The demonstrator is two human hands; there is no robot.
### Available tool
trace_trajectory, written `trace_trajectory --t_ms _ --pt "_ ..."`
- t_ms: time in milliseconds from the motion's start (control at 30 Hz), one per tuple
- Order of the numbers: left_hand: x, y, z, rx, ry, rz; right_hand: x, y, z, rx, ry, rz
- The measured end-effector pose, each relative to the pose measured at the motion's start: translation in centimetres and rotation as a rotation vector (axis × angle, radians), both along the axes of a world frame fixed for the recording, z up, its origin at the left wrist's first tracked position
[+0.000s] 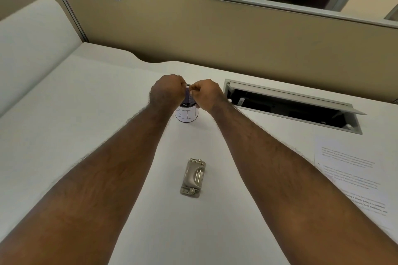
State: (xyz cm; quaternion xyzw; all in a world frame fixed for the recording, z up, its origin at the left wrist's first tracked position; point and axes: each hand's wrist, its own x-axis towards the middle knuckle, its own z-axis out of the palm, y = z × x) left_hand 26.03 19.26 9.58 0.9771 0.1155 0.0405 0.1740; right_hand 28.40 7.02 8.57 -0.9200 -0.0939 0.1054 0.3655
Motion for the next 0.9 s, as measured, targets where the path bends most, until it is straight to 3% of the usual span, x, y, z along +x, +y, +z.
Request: trace_trajectory --t_ms 167,367,733,900 --pt "-2.7 0.1 -1.6 -0.054 -0.250 -0.008 -1.5 -1.9 0.3 0.129 -0.068 -0.010" --pt "-8.8 0.5 -6.0 0.030 -0.275 -0.041 -6.4 -7.8 -0.1 0.310 -0.118 -0.153" --pt "-19.3 0.1 -14.5 0.122 0.028 -0.056 -22.4 -17.7 -8.2 -0.038 0.133 -0.329" --pt "-21.1 -0.4 -15.7 0.108 0.039 -0.062 -27.5 -17.4 -9.7 -0.217 0.062 -0.183"
